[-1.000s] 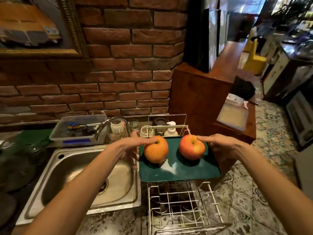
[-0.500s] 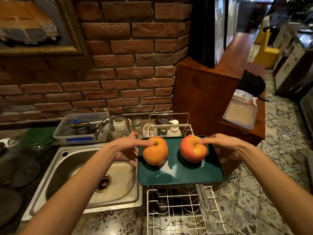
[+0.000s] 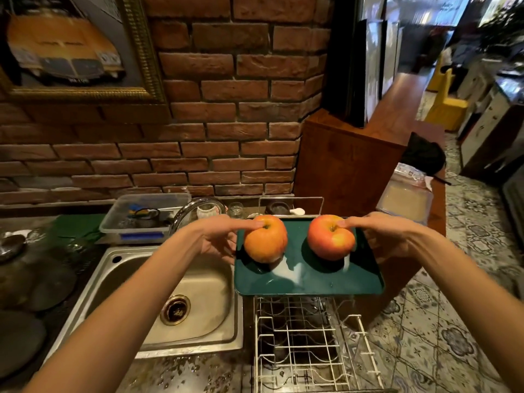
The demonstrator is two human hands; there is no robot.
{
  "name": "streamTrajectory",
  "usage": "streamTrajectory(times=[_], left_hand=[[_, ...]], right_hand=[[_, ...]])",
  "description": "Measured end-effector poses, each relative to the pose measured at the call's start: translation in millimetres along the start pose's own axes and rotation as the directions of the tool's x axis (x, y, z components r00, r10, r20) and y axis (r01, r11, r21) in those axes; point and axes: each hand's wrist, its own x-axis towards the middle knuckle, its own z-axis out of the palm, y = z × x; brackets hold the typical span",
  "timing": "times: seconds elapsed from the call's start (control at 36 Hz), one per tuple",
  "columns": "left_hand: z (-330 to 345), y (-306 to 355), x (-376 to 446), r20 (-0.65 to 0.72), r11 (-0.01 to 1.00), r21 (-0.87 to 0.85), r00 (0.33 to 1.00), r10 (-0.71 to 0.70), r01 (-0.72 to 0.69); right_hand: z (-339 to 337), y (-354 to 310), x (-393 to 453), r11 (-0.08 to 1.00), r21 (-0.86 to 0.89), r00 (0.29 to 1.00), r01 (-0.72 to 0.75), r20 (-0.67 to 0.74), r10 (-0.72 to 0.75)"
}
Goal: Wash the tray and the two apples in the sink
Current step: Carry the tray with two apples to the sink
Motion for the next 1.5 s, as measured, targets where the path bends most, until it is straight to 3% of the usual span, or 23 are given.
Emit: streamTrajectory(times=[0.31, 0.42, 0.64, 0.81, 0.94, 1.22, 1.5], left_hand=[[-48, -5, -45, -0.007, 0.998, -0.019, 0.998, 0.065, -0.065], [-78, -21, -59, 0.027, 0.995, -0.085, 0.998, 0.060, -0.057], [-147, -70, -85, -0.054, 0.992, -0.094, 0.995, 0.080, -0.085], [-198, -116, -107, 0.029, 0.973, -0.226, 0.998, 0.054, -0.046], [-228, -156, -117, -0.126, 0.997, -0.027, 0.990, 0.071, -0.075], [-271, -234, -86, -0.092, 0.992, -0.120, 0.994, -0.053, 0.042], [-287, -299, -9, -0.191, 0.960, -0.274, 0.976, -0.107, 0.051]], right_hand=[[37, -43, -31, 0.995, -0.007, 0.995, 0.101, 0.006, -0.101], [72, -53, -39, 0.994, 0.002, 0.994, 0.106, 0.017, -0.106], [158, -65, -37, 0.993, 0.005, 0.992, 0.114, 0.048, -0.115], [225, -67, -33, 0.991, 0.028, 0.987, 0.128, 0.091, -0.130], [278, -67, -25, 0.994, 0.044, 0.984, 0.096, 0.146, -0.102], [360, -44, 24, 0.995, 0.102, 0.983, 0.004, 0.184, -0.023], [415, -2, 109, 0.977, 0.212, 0.996, -0.034, 0.084, 0.016]])
